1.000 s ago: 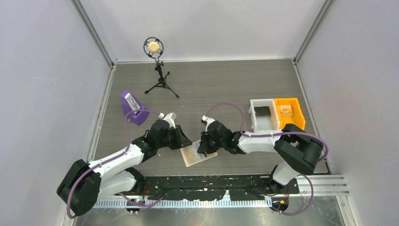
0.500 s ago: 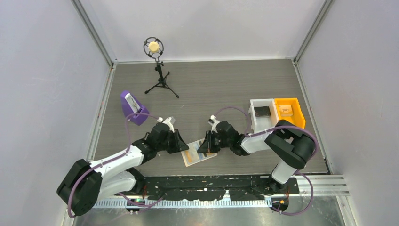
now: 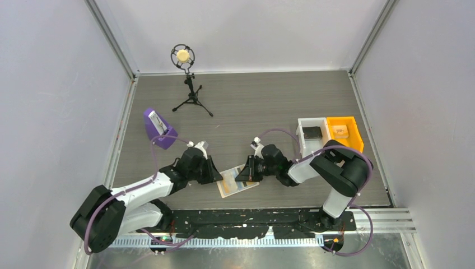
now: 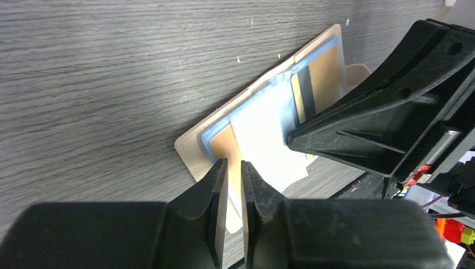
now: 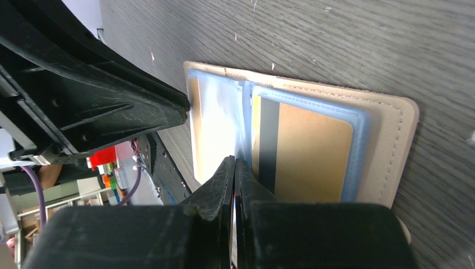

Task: Take the credit cards out of the card holder
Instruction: Remove the credit card from the card holder.

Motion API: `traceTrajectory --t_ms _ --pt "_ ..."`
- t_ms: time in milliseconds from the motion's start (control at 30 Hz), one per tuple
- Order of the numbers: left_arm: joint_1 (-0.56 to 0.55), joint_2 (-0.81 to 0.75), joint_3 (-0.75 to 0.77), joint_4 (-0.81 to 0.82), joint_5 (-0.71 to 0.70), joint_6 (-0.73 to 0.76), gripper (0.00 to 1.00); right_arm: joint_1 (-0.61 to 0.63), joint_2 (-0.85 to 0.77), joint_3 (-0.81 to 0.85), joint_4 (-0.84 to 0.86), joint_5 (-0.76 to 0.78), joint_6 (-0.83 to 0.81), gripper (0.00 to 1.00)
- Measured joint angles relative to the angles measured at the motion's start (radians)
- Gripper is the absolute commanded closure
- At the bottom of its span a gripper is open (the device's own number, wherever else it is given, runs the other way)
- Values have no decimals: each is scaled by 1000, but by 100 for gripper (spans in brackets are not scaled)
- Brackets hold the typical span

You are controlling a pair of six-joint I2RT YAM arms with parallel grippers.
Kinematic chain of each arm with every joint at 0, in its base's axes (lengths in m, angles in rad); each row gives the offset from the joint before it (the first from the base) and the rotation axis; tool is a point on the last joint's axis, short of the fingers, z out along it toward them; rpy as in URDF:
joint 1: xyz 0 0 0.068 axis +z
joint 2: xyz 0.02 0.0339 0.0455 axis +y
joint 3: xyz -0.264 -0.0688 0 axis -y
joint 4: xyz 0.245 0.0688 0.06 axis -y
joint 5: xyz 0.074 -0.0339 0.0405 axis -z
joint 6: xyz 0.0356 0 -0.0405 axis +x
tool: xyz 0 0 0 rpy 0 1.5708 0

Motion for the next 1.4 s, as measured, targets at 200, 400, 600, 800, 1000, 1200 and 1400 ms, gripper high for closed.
traceTrajectory --t_ms 200,400,600,800,1000,1200,1400 --pt "0 46 3 1 0 0 86 -6 24 -12 68 -28 34 93" --pt "0 67 14 6 0 0 87 -8 11 -15 53 -22 28 69" --pt "0 81 18 19 5 0 87 -6 -87 -9 -71 29 -28 61" --pt "-1 108 34 24 13 0 87 0 -128 13 -171 81 -73 54" --pt "-7 121 48 17 15 1 87 29 -194 46 -293 146 -130 45" --pt "-14 130 64 0 15 6 87 99 -266 108 -447 263 -211 30" --pt "-19 152 82 -5 18 18 87 206 -267 197 -561 406 -303 24"
